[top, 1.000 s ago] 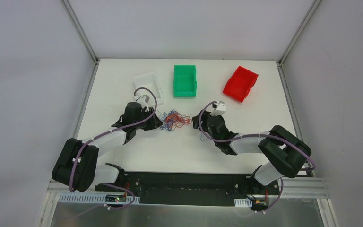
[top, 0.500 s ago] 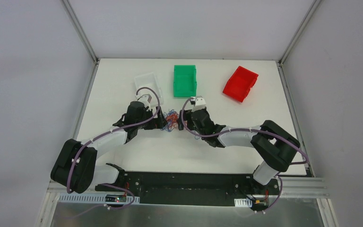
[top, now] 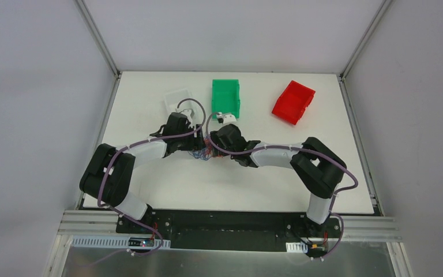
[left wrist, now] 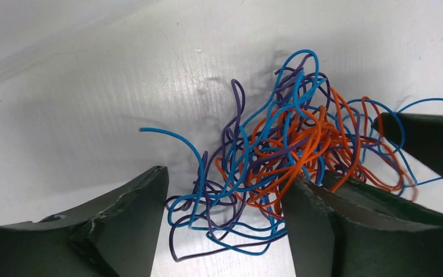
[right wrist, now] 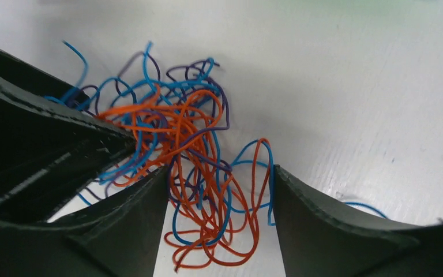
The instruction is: Untangle the cables
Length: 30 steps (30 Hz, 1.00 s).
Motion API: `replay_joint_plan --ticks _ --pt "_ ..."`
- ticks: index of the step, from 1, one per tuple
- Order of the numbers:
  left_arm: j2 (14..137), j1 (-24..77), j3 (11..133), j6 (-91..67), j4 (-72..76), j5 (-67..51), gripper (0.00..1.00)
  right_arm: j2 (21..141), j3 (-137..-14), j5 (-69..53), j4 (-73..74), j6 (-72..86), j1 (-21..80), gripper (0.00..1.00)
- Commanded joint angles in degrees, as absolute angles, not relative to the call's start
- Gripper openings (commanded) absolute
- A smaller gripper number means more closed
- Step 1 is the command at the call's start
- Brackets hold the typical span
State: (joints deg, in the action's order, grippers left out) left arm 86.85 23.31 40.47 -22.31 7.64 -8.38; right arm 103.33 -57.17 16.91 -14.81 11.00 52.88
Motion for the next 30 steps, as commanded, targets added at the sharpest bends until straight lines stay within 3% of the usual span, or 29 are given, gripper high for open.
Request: replay_joint_plan --ticks 1,4,7,14,18,26,30 --pt "88.79 23.86 43.34 -21.01 2.01 -7.68 0.65 105.89 -60.24 20.46 -6.89 15.15 54.87 0.63" --pt "88.40 23.82 43.08 -20.93 1.27 -5.07 0.45 106.25 -60.36 27.59 -3.46 19.16 55.47 0.55" --pt "87.26 23.82 43.34 -20.25 -0.89 -0.97 0.26 105.51 -60.83 35.61 1.26 23.49 55.39 0.60" --pt "77.27 23.83 38.71 -21.61 -2.72 17.07 0.28 106.06 -67.11 49.86 21.31 38.92 53.30 0.70" --pt "72.49 23.77 35.78 -23.63 -1.90 23.52 0.20 102.52 -63.92 49.34 22.96 44.27 49.99 0.68" --pt "67.43 23.81 33.00 -24.96 -0.39 25.34 0.12 88.04 -51.11 50.25 16.30 48.24 45.70 0.64" --pt "64.68 23.83 30.46 -23.02 5.00 17.63 0.13 82.71 -46.11 47.03 8.09 40.83 45.72 0.63"
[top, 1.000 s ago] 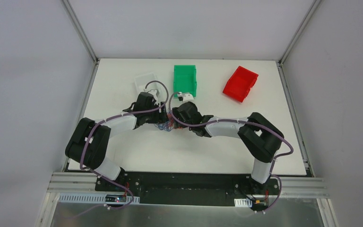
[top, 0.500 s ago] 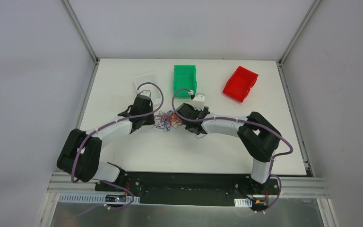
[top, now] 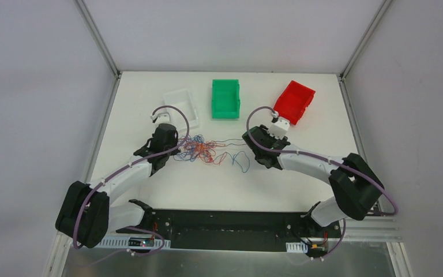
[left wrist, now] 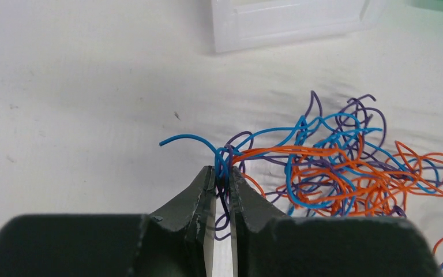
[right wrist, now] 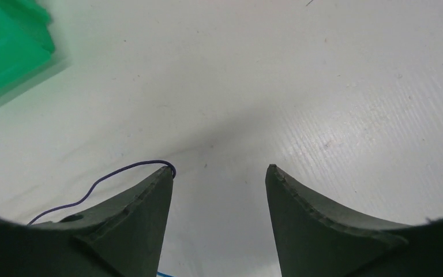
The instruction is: Untangle the cables
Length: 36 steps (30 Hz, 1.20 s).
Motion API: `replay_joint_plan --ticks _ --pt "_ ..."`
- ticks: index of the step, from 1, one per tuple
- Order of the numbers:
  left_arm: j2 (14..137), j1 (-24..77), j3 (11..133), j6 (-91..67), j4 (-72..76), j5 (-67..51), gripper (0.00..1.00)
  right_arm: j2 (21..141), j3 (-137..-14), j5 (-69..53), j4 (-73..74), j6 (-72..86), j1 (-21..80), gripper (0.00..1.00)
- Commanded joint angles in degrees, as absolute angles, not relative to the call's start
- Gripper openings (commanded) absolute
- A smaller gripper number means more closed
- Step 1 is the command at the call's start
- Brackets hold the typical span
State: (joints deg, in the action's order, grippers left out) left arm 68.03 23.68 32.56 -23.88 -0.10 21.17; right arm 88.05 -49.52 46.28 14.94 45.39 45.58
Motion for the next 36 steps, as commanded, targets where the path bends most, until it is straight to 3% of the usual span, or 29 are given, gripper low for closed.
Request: replay_joint_plan --ticks 1,5,12,17,19,24,27,30,32,34,36 --pt "63.96 23.86 29.82 -22.25 6.84 13.74 0.16 81.66 -44.76 44.18 4.72 37.66 45.76 0.63" --pt "63.90 23.82 28.29 -19.72 12.56 0.85 0.24 79.06 -40.97 24.06 -9.57 23.30 45.78 0.65" --pt "64.63 23.82 27.67 -18.51 17.91 -11.25 0.21 81.84 -43.74 -3.37 -18.90 14.40 46.01 0.72" --pt "64.43 23.82 27.69 -19.17 16.03 -6.07 0.23 91.01 -55.26 -6.84 -13.39 10.89 46.16 0.71" --pt "64.79 23.82 27.86 -19.09 15.51 -6.61 0.12 96.15 -60.43 -7.94 -9.55 10.05 46.16 0.68" --pt "67.79 23.82 29.48 -19.33 14.68 -7.24 0.13 103.52 -65.70 -6.31 -7.25 13.09 46.28 0.62" --pt "69.82 23.82 30.89 -19.63 12.27 -5.55 0.27 105.21 -65.47 -5.06 -7.50 14.25 46.36 0.62" --pt "72.77 23.82 33.00 -20.65 8.69 -1.28 0.53 106.07 -65.04 -4.48 -7.87 14.71 46.57 0.64" --pt "75.41 23.83 35.22 -21.07 5.77 -0.32 0.64 106.93 -64.88 -4.18 -7.91 14.85 46.97 0.63" --pt "78.27 23.77 36.80 -21.01 4.73 -0.78 0.63 107.54 -64.15 -4.24 -8.76 15.42 47.34 0.57" --pt "80.48 23.86 38.19 -20.77 4.33 -2.68 0.51 107.62 -62.89 -4.15 -10.33 16.17 47.71 0.40"
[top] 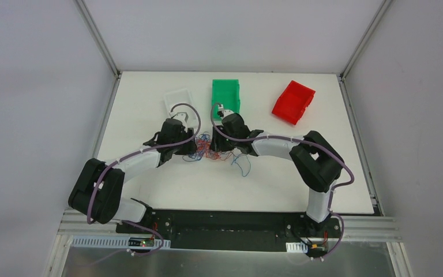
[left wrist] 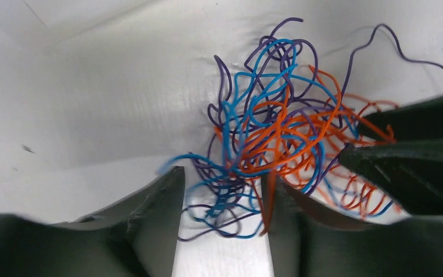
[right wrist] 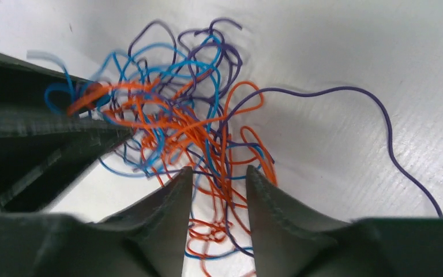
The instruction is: Untangle the cables
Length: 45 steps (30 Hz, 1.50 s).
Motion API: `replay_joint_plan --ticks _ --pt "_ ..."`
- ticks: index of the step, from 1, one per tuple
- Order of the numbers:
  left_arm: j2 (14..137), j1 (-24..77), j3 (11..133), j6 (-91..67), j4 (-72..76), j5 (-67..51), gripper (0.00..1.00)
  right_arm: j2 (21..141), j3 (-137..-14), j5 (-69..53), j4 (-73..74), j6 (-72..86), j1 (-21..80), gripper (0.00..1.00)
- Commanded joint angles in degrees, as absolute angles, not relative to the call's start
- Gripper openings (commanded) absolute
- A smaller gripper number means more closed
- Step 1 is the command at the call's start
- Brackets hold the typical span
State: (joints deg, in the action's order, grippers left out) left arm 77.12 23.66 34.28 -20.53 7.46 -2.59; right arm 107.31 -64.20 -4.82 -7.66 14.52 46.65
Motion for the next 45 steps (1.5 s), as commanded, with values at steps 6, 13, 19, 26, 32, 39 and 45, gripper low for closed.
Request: replay_joint_plan --ticks 6,13,19,26,32,39,45 --pt "78.73 23.75 37.99 -21.88 2.29 4.21 0.00 99.17 -53.17 11.55 -15.05 19.65 47.52 0.00" --pt "71.06 23.65 33.84 -25.41 1.78 18.68 0.00 82.08 -41.92 41.37 -7.91 31.51 46.15 0.00" --pt "67.42 23.55 32.18 -26.16 1.77 21.31 0.00 68.76 -35.70 52.68 2.48 41.43 44.05 0.00" --pt "68.05 23.55 32.79 -24.05 2.38 14.81 0.12 54.52 -29.49 56.38 8.52 43.34 43.98 0.09" --pt "68.81 23.55 32.42 -21.51 5.91 4.21 0.49 50.35 -25.95 40.17 1.04 32.47 43.98 0.49" --pt "70.85 23.73 32.31 -20.30 9.81 -5.84 0.72 58.94 -34.06 20.73 -1.02 24.81 44.06 0.68" --pt "69.93 23.84 32.64 -19.35 9.76 -7.08 0.74 76.43 -48.57 14.33 3.98 21.60 48.42 0.70"
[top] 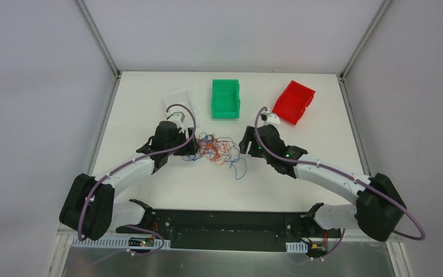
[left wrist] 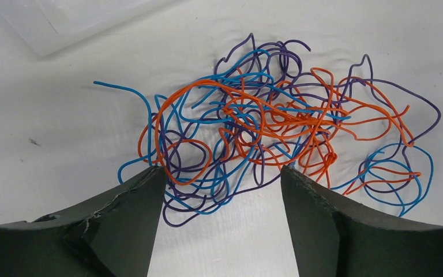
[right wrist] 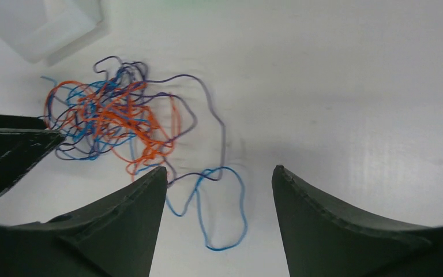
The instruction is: Untangle the cables
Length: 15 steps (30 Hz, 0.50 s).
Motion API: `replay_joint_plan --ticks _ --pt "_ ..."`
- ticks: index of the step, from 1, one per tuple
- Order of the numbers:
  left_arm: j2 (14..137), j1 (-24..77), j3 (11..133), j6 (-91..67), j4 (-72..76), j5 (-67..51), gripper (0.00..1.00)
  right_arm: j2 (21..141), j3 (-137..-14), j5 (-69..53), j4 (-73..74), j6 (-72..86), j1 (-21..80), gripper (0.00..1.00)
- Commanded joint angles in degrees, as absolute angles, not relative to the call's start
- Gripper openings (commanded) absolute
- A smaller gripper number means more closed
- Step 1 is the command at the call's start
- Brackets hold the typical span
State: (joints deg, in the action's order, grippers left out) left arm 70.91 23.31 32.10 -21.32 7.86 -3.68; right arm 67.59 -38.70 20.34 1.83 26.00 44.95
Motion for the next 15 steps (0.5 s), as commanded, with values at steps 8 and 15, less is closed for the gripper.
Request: replay_joint_plan --ticks 8,15 --pt "62.57 23.91 27.61 -18.37 15.46 -9.07 0.67 92.33 -62.05 14.64 4.20 18.99 52.10 0.70" --pt "70.35 24.04 31.47 -18.72 13.54 -16.04 0.66 98.67 -73.45 3.18 9.02 13.94 47.30 0.64"
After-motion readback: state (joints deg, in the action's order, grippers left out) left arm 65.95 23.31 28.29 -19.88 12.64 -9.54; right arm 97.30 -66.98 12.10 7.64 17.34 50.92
